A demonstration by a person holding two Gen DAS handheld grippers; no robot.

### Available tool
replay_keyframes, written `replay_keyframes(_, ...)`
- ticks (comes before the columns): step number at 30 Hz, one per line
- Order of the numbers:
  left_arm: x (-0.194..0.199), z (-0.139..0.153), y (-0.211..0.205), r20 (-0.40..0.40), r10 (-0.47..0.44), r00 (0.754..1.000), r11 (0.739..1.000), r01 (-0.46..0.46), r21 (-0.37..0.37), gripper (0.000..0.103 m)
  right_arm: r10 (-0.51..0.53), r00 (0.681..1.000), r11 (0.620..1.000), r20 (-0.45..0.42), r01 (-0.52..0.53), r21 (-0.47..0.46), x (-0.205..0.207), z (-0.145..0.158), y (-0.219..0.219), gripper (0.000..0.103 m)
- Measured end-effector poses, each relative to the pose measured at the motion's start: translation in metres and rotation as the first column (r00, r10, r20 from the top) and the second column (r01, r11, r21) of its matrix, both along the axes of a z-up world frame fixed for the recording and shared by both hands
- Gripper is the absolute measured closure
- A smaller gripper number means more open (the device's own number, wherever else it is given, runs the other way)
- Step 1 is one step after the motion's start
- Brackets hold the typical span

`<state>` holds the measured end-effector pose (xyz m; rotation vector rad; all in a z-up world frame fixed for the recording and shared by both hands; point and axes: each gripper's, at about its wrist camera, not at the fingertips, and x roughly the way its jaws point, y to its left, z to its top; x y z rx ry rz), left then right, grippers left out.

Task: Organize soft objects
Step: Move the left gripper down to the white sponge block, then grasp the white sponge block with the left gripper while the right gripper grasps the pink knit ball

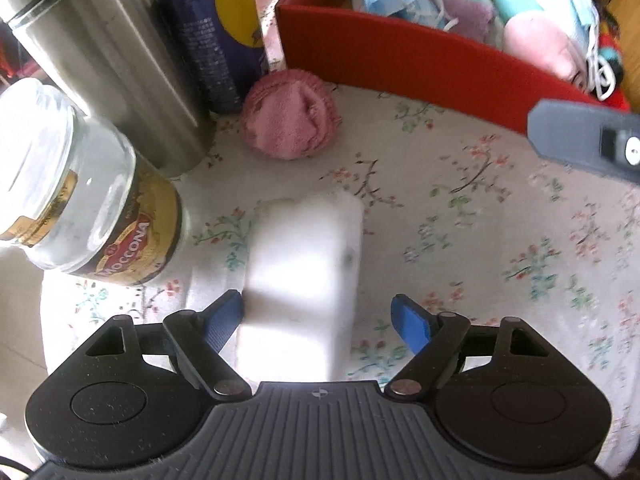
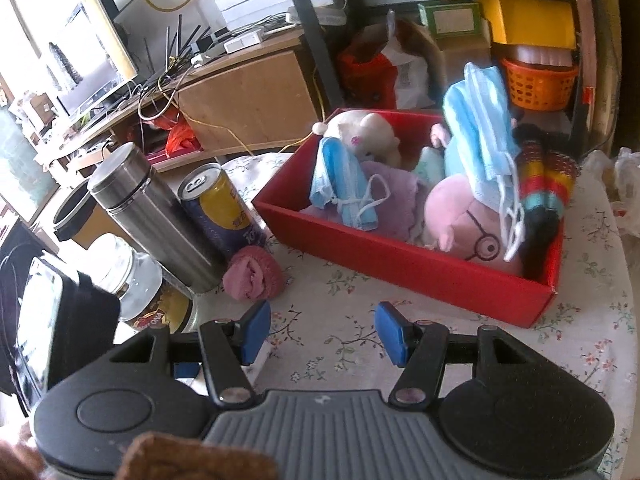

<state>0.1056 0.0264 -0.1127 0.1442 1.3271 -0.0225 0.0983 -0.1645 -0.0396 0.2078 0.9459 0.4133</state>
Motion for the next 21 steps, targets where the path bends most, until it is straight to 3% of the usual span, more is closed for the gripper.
replay_keyframes(7, -0.004, -0.007, 0.014, -0.023, 0.016, 1.000, 0.999, -0.017, -0.038, 0.033, 0.041, 0.999, 0.999, -0.002, -0.041, -0.002, 0.012, -0.009, 0.020, 0.074)
replay_keyframes(15, -0.013, 0.001, 0.028, -0.021, 0.013, 1.000, 0.998, -0.015, -0.062, 0.056, 0.073, 0.995, 0.997, -0.065, -0.072, 0.018, 0.034, -0.031, 0.046, 0.074)
replay_keyframes(17, -0.014, 0.000, 0.033, -0.027, 0.013, 1.000, 0.997, -0.015, -0.070, 0.066, 0.062, 0.995, 0.998, -0.081, -0.061, 0.007, 0.042, -0.037, 0.054, 0.074)
replay_keyframes(21, -0.018, 0.002, 0.042, -0.023, -0.006, 1.000, 0.998, 0.005, -0.068, 0.071, 0.086, 0.993, 0.996, -0.084, -0.088, -0.031, 0.057, -0.043, 0.076, 0.074)
